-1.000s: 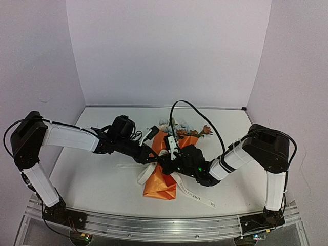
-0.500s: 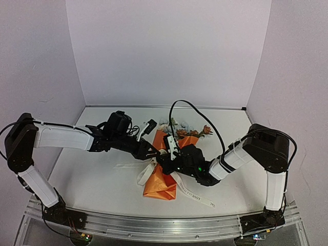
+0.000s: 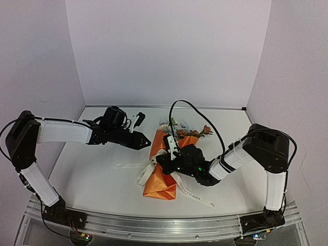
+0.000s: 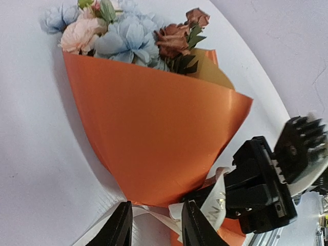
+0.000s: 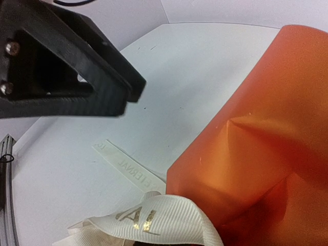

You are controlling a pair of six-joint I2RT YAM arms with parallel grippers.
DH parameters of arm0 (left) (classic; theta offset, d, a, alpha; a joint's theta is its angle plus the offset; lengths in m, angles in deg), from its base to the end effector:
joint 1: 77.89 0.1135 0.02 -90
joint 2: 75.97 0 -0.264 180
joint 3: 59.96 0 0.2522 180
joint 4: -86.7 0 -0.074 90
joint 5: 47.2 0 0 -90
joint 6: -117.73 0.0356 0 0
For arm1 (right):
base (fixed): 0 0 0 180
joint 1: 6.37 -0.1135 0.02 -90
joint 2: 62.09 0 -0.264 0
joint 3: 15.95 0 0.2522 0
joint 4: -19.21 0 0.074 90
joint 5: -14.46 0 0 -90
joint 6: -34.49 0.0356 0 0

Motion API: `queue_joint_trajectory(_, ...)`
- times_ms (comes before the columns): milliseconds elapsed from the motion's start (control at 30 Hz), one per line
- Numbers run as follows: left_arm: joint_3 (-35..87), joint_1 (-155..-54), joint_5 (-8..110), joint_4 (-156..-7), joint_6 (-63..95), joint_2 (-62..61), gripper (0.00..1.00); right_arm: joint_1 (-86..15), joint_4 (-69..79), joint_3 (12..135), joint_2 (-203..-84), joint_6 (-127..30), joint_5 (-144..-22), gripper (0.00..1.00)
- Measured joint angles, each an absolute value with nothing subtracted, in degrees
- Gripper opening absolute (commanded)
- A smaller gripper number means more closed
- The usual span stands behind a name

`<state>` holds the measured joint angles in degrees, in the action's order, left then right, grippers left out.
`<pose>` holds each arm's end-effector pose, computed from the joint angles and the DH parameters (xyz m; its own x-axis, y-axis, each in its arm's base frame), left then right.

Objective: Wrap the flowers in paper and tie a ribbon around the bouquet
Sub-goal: Tie the half-tied ribbon around the folded bouquet.

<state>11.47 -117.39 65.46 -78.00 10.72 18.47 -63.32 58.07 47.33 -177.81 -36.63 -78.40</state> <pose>0.2663 -0.2373 0.2119 -0.6974 0.2250 -0.6805 0.6444 0.6124 -0.4579 0.2138 0.3319 0.1257 -0.4006 -0.0231 -0.9160 -0.7757 0.5406 0.3256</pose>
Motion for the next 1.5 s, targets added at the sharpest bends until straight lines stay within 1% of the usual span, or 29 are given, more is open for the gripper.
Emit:
queue_joint_trajectory(200,12.94,-117.48,67.36,-75.00,9.28,23.47,0.34,-63.32,58.07,47.33,-177.81,-36.63,-78.39,0.01)
queue_joint_trajectory(633,14.56,-118.57,73.08,-75.04,8.06,25.18,0.33,-63.32,58.07,47.33,-177.81,-36.58,-78.37,0.01)
queue_joint_trajectory(1500,14.56,-120.47,74.12,-75.02,7.70,25.74,0.34,-63.32,58.03,47.33,-177.81,-36.09,-78.19,0.01)
